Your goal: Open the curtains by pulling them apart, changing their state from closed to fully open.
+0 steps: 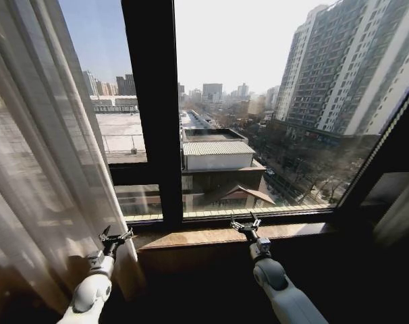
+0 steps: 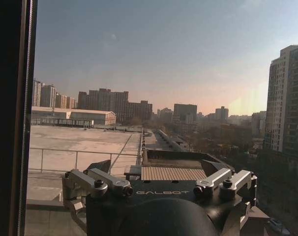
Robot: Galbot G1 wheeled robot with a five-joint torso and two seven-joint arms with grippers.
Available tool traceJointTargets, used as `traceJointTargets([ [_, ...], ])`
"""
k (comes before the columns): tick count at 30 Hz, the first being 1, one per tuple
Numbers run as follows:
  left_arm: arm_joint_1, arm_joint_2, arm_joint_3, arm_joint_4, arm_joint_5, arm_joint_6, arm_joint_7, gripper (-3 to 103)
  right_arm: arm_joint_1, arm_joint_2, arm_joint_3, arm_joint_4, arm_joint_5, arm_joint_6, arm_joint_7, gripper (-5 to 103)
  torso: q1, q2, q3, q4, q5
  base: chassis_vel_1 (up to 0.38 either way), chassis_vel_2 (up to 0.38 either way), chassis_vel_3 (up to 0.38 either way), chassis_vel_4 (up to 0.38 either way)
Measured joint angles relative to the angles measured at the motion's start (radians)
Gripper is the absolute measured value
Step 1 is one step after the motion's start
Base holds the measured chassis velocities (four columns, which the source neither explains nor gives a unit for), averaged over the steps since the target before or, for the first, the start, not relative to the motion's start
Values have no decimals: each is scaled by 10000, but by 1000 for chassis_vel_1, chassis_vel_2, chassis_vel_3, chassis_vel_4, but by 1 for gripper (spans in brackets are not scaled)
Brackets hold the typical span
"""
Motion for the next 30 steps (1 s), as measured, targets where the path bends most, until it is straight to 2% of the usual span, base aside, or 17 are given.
traceJointTargets([
  [17, -480, 318, -45, 555, 0, 124, -42, 100, 0, 0, 0, 0, 0, 0, 0, 100, 0, 0, 0, -2, -1, -12, 15, 12, -13],
  [24, -1505, 1052, 225, 1719, -211, 281, -85, 100, 0, 0, 0, 0, 1, 0, 0, 100, 8, -2, 4, 0, -1, -91, 88, 85, -84],
  [28, -2562, 1505, 714, 2740, -501, 65, 443, 100, 0, 0, 0, 0, 1, 0, 0, 100, 10, -3, 4, -5, -3, -36, 36, 31, -47],
  [30, -2604, 1531, 738, 2781, -548, 42, 519, 100, 0, 0, 0, 0, 0, 0, 0, 100, 9, -3, 3, -6, -3, 0, 0, 0, 0],
])
